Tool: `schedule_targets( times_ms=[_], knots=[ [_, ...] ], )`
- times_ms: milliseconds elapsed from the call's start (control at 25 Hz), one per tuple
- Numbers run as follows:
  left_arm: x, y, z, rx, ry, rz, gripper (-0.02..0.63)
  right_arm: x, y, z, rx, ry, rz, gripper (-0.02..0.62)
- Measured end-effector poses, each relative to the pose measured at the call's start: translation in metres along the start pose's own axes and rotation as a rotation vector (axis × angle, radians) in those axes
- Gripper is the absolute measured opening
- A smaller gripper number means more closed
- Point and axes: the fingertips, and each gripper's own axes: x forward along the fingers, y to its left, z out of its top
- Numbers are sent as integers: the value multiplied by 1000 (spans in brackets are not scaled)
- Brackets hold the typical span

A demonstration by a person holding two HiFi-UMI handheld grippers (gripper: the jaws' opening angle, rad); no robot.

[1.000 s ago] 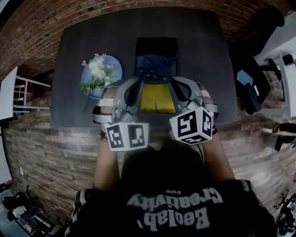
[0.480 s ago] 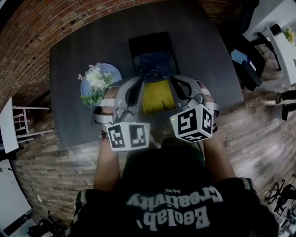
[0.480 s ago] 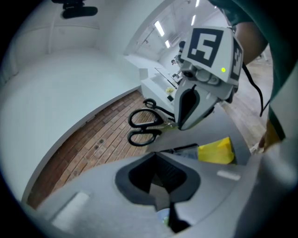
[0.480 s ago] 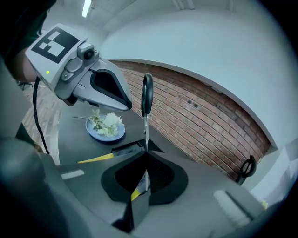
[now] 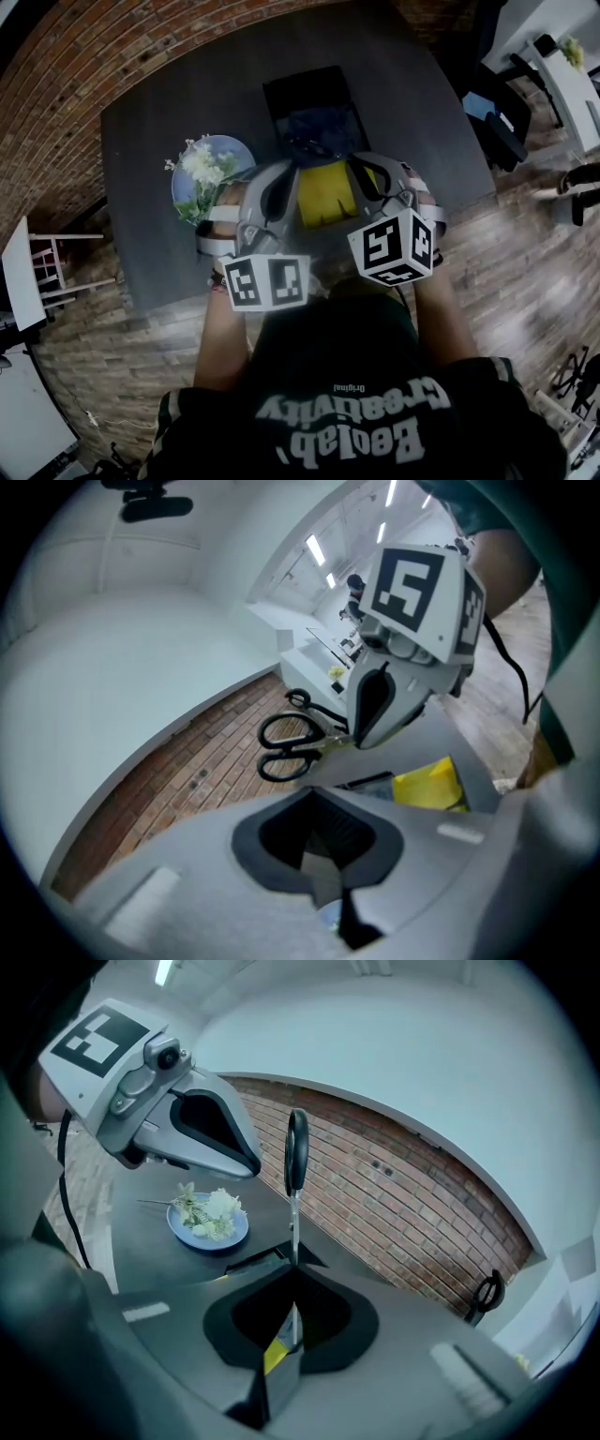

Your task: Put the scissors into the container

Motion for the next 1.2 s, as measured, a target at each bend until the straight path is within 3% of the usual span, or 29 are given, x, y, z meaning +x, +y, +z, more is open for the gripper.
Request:
schedule_targets(
  times_ms=[600, 1200],
  knots=[
    [-2, -6, 3, -32, 28, 14, 2, -8, -1, -6, -18, 6, 34, 12],
    [9, -7, -3, -82, 87, 40, 2, 9, -2, -7, -28, -18, 140, 12]
  ],
)
